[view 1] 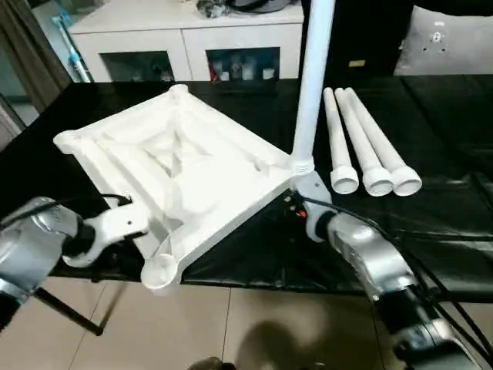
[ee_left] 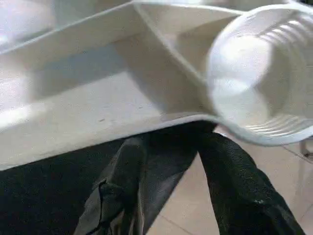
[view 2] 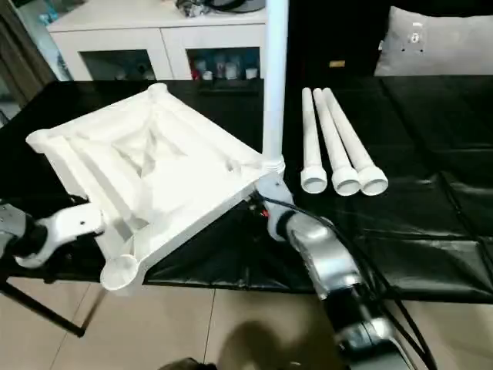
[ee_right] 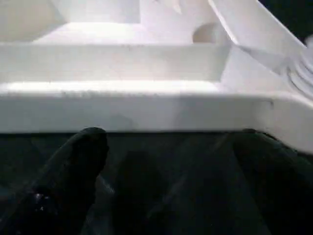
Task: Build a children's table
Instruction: Rotate table base
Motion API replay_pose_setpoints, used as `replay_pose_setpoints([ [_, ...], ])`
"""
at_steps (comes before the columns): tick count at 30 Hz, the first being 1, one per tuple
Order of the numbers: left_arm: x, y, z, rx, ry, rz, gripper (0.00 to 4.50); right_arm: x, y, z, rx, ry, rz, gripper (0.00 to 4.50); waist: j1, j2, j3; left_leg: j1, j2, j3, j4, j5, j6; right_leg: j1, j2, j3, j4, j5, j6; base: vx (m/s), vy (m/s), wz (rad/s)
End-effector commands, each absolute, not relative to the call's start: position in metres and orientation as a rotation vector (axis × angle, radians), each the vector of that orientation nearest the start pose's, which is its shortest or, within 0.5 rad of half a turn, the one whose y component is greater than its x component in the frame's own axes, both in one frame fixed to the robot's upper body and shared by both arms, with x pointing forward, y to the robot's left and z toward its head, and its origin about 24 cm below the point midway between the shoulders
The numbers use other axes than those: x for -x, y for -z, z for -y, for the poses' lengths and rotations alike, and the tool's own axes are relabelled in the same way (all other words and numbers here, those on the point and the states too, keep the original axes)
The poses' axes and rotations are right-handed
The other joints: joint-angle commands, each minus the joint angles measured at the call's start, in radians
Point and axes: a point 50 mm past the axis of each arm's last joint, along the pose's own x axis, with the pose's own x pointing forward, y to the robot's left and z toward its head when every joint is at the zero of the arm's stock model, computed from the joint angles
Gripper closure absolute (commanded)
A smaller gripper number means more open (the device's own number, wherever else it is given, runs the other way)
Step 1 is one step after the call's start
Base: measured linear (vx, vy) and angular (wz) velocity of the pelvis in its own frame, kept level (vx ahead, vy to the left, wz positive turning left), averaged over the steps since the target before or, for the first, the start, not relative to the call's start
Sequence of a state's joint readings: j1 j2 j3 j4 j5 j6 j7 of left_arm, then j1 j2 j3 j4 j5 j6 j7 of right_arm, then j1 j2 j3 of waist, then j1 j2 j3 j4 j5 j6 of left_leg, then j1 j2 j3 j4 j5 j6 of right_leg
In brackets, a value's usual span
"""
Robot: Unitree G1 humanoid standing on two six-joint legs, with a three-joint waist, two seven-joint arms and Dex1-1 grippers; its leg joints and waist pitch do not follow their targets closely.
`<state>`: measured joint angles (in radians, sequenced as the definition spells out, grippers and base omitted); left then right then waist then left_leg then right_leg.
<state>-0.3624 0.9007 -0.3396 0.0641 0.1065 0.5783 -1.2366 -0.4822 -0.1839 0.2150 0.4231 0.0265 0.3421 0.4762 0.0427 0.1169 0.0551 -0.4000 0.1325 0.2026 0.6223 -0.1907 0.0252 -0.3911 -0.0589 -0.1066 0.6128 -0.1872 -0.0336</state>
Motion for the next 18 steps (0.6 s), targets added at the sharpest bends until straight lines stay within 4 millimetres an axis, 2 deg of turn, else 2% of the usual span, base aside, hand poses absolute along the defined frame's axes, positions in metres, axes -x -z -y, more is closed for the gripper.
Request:
replay_pose_setpoints([
  [1,-0.264,-0.083,-0.228,-0.668,1.090,-0.895,2.61,-0.329,-0.042,0.095,0.236,-0.683,-0.349,0.00,-0.001,0.014,-0.065,0.044,0.115,-0.076,-0.089,-0.356,-0.067,0.029,-0.128,0.087,-0.074,-0.263,-0.190,0.000,0.000,0.00],
  [3,-0.263,-0.083,-0.223,-0.658,1.108,-0.886,2.61,-0.331,-0.043,0.093,0.238,-0.687,-0.343,0.00,0.002,0.012,-0.066,0.041,0.116,-0.075,-0.092,-0.348,-0.070,0.030,-0.124,0.086,-0.069,-0.234,-0.192,0.000,0.000,0.00],
  [4,-0.262,-0.083,-0.219,-0.653,1.123,-0.877,2.61,-0.332,-0.043,0.091,0.241,-0.692,-0.337,0.00,0.002,0.006,-0.066,0.040,0.116,-0.075,-0.094,-0.343,-0.070,0.032,-0.123,0.085,-0.068,-0.226,-0.191,0.000,0.000,0.00],
  [6,-0.262,-0.083,-0.207,-0.628,1.165,-0.838,2.61,-0.334,-0.045,0.087,0.242,-0.706,-0.327,0.00,0.002,0.004,-0.067,0.036,0.112,-0.072,-0.090,-0.316,-0.060,0.035,-0.128,0.086,-0.066,-0.216,-0.199,0.000,0.000,0.00],
  [8,-0.261,-0.082,-0.191,-0.593,1.222,-0.788,2.61,-0.335,-0.046,0.082,0.243,-0.736,-0.314,0.00,0.002,-0.004,-0.067,0.033,0.112,-0.071,-0.085,-0.292,-0.043,0.040,-0.132,0.089,-0.070,-0.229,-0.197,0.000,0.000,0.00],
  [11,-0.263,-0.080,-0.175,-0.567,1.254,-0.733,2.61,-0.335,-0.045,0.080,0.258,-0.753,-0.307,0.00,0.003,-0.002,-0.068,0.030,0.113,-0.071,-0.082,-0.258,-0.018,0.042,-0.129,0.087,-0.073,-0.241,-0.185,0.000,0.000,0.00],
  [14,-0.264,-0.078,-0.164,-0.541,1.280,-0.709,2.61,-0.335,-0.045,0.081,0.255,-0.760,-0.306,0.00,-0.005,-0.004,-0.069,0.029,0.113,-0.071,-0.083,-0.254,-0.007,0.042,-0.124,0.083,-0.071,-0.231,-0.184,0.000,0.000,0.00],
  [18,-0.270,-0.073,-0.147,-0.547,1.284,-0.666,2.61,-0.335,-0.044,0.083,0.265,-0.766,-0.301,0.00,-0.007,-0.004,-0.068,0.027,0.110,-0.069,-0.079,-0.251,0.005,0.043,-0.124,0.083,-0.078,-0.259,-0.179,0.000,0.000,0.00],
])
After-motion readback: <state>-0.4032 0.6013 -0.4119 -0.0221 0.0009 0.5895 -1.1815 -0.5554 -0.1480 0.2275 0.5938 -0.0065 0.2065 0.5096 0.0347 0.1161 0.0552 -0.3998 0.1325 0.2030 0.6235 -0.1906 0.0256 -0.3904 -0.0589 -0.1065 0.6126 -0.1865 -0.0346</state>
